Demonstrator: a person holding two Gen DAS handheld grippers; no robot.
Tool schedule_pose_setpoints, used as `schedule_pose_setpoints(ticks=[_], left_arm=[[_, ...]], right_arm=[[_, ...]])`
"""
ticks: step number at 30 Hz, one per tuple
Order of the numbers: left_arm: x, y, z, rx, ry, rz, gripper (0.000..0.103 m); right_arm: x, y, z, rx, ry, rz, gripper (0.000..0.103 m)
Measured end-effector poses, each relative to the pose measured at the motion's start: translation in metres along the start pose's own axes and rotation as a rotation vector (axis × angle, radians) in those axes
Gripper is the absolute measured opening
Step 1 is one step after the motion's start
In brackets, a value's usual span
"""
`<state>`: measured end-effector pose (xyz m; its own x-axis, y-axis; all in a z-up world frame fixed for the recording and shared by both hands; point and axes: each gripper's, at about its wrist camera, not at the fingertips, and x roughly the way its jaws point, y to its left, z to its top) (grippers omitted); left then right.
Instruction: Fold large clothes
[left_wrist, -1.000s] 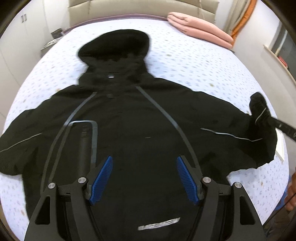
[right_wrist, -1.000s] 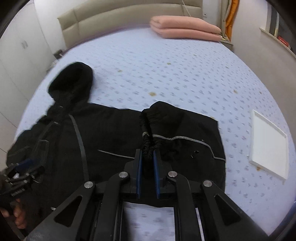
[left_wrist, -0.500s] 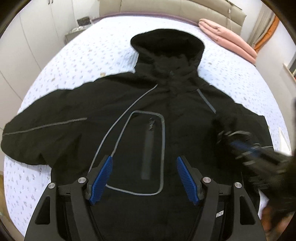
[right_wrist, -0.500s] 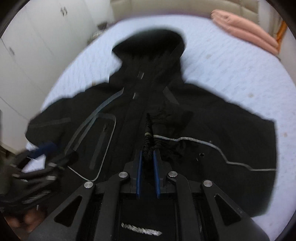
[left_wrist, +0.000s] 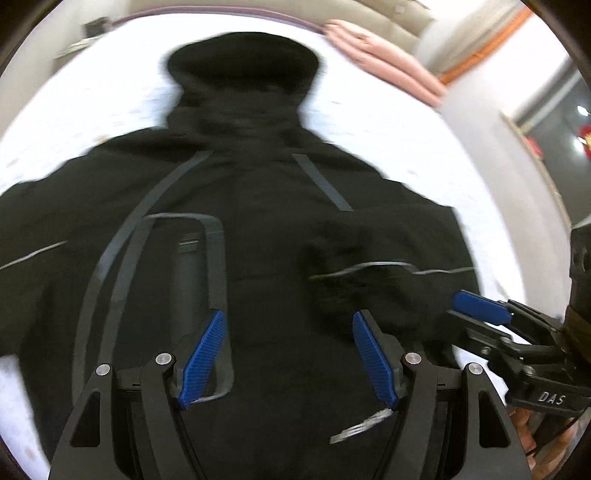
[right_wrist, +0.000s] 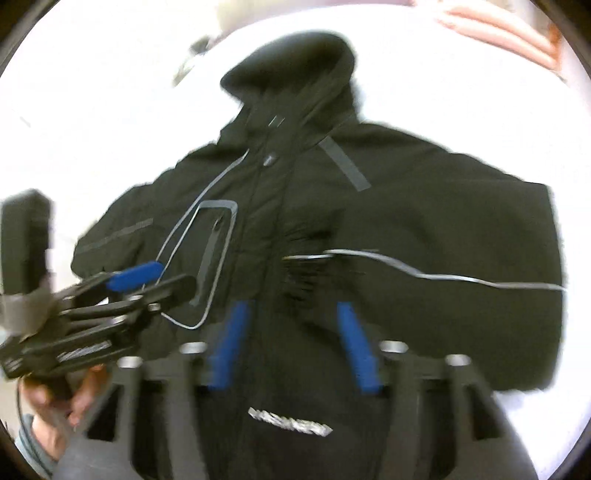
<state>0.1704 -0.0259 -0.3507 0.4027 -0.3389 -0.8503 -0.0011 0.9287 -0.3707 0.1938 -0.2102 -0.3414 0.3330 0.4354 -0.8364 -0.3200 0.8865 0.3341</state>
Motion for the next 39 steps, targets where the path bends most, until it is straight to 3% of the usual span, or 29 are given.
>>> schedule_pose_setpoints(ticks=[3,6,7,9,12,17,22,27,31,35,39], left_arm=[[0.027,-0.015,0.009,-0.006,0.025,-0.089,0.073],[0.061,-0.014,0.016,-0.059,0.071,-0.149,0.072],[0.071,-0.013,0.018,-0.067,0.085,-0.156,0.068],[0.090,-0.009,0.019,-0.089,0.124,-0.180,0.039],[0.099,-0.003,0.019,-0.127,0.128,-0.225,0.015],[0.046,0.004,0.027,-0.112,-0.004,-0.234,0.013],[-0.026,0.039,0.039,-0.109,-0.142,-0.144,0.012],[-0.091,0.121,0.038,-0.196,-0.245,0.020,0.012],[-0.096,0.188,0.019,-0.261,-0.191,0.107,0.012],[-0.050,0.214,-0.006,-0.252,-0.059,0.185,0.013],[-0.033,0.223,-0.023,-0.229,-0.027,0.239,0.020]], right_arm=[[-0.017,-0.028,-0.014,0.042,-0.021,-0.104,0.066],[-0.010,-0.054,-0.024,0.113,0.019,-0.138,0.066],[-0.007,-0.062,-0.028,0.138,0.031,-0.135,0.066],[-0.011,-0.072,-0.034,0.159,0.035,-0.138,0.066],[-0.010,-0.072,-0.037,0.153,0.041,-0.153,0.066],[-0.014,-0.064,-0.030,0.144,0.023,-0.160,0.065],[-0.020,-0.048,-0.018,0.122,-0.006,-0.154,0.065],[-0.001,-0.019,-0.001,0.110,-0.008,-0.130,0.065],[0.025,0.016,0.011,0.071,0.002,-0.128,0.065],[0.067,0.039,0.018,0.022,0.055,-0.233,0.065],[0.117,0.037,0.010,0.016,0.176,-0.346,0.065]])
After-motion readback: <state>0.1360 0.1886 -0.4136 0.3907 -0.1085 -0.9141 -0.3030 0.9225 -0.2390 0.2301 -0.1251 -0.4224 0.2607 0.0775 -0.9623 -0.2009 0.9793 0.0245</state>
